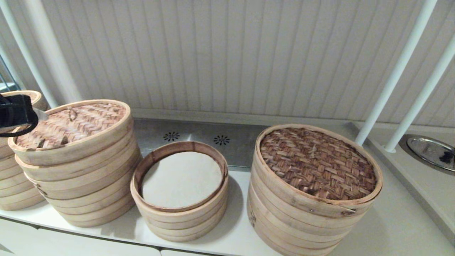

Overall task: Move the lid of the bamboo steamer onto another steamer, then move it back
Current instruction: Pick up the steamer

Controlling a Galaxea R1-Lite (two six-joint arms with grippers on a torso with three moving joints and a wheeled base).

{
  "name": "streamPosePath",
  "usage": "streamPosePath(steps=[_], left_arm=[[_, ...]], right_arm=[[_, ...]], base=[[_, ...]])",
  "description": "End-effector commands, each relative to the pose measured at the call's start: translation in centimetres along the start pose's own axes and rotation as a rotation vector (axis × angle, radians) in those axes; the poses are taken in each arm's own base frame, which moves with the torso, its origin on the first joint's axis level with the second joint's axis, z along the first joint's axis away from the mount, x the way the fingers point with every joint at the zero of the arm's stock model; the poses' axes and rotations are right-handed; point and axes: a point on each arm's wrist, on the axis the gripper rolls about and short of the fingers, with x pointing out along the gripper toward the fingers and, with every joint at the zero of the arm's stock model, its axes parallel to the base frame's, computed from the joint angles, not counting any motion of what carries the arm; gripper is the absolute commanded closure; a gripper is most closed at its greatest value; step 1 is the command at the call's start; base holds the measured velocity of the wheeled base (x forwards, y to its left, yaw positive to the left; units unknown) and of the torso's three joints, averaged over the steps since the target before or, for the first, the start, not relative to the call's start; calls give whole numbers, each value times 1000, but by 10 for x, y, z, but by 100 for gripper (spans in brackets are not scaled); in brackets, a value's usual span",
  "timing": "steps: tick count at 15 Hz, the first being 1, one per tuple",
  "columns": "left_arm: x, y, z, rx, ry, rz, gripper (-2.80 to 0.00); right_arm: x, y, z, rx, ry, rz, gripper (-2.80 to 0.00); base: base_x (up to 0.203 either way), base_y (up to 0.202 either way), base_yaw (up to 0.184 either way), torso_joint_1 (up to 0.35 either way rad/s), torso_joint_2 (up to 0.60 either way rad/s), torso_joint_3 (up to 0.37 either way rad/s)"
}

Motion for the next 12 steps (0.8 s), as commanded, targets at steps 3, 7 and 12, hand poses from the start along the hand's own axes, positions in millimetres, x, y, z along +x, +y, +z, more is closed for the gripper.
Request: streamPosePath(steps=[3,7,12], left_arm=[[21,-1,2,2,30,-6,-280],[41,-1,7,2,24,-6,-280],[61,-7,16,12,24,-19,-280]], right_arm=[[0,0,-1,0,2,0,0],[0,0,-1,0,2,0,0],[0,0,-1,0,2,0,0]], base=[[0,0,0,0,0,0],[0,0,0,0,0,0],[0,0,0,0,0,0]])
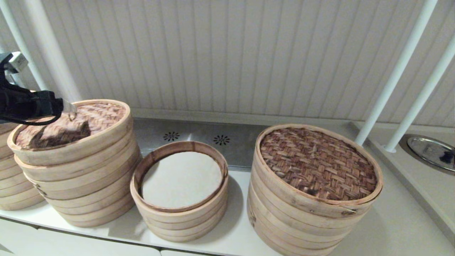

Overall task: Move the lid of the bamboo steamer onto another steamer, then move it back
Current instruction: Pick up the steamer

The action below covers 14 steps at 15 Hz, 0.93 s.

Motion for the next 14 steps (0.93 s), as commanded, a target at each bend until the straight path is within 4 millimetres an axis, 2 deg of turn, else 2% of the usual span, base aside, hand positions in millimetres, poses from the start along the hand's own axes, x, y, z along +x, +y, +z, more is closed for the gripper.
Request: streamPosePath(steps=[1,4,12,13,14], left_arm=[[13,-3,-1,4,21,-5,-280],[28,-8,-2,16,31,22,-280],[33,-16,0,25,24,17,-280],[33,-16,0,25,27,17,0],[33,-15,0,26,26,22,0]], right_arm=[[0,0,-1,0,2,0,0],[0,0,-1,0,2,0,0],[0,0,-1,0,2,0,0],[0,0,-1,0,2,0,0],[0,0,-1,0,2,0,0]], base=[[0,0,0,0,0,0],[0,0,0,0,0,0],[0,0,0,0,0,0],[0,0,0,0,0,0],[0,0,0,0,0,0]])
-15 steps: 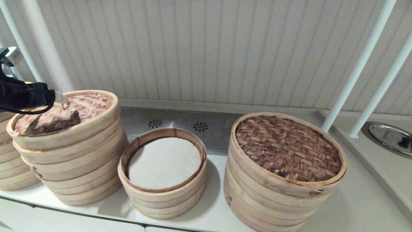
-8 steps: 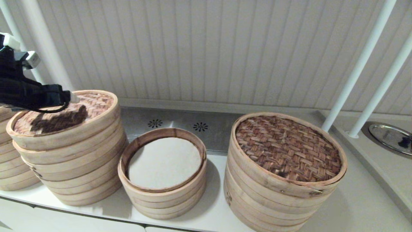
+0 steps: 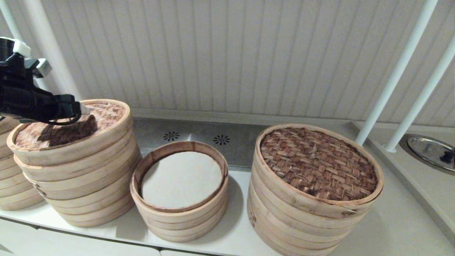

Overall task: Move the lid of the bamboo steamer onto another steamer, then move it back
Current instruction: Pick up the steamer

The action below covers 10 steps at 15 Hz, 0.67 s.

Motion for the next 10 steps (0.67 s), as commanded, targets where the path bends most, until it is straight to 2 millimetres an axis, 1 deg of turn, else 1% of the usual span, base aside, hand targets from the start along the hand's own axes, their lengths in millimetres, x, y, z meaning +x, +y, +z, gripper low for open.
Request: streamPosePath(steps=[1,6,10], left_arm=[[0,0,-1,-1,3,3,0],[1,0,-2,-7,14,4,0],[-2,0,-1,-9,8,2,0]], right_arm=[[0,0,-1,0,3,0,0],[0,0,-1,0,2,0,0],[0,0,-1,0,2,0,0]], base=[[0,0,0,0,0,0],[0,0,0,0,0,0],[0,0,0,0,0,0]])
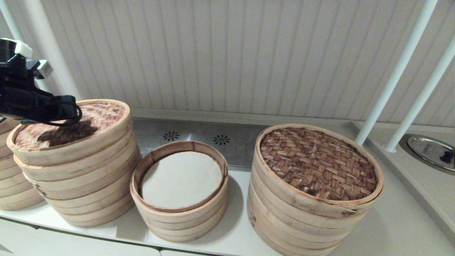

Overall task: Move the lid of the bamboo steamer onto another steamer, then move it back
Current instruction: Pick up the steamer, then put the steamer

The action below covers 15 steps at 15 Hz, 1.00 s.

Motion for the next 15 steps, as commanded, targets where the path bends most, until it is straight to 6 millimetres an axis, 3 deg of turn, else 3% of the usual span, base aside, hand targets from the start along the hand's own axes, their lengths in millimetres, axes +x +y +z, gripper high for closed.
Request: streamPosePath(steps=[1,9,15], left_arm=[[-6,0,3,-1,-13,-5,0],[-46,-18,27,12,-91,-70,0],[-116,-52,34,66,-221,-213,0]], right_arm=[[0,0,-1,0,2,0,0],[0,0,-1,0,2,0,0],[0,0,-1,0,2,0,0]], base=[[0,0,0,0,0,0],[0,0,0,0,0,0],[0,0,0,0,0,0]])
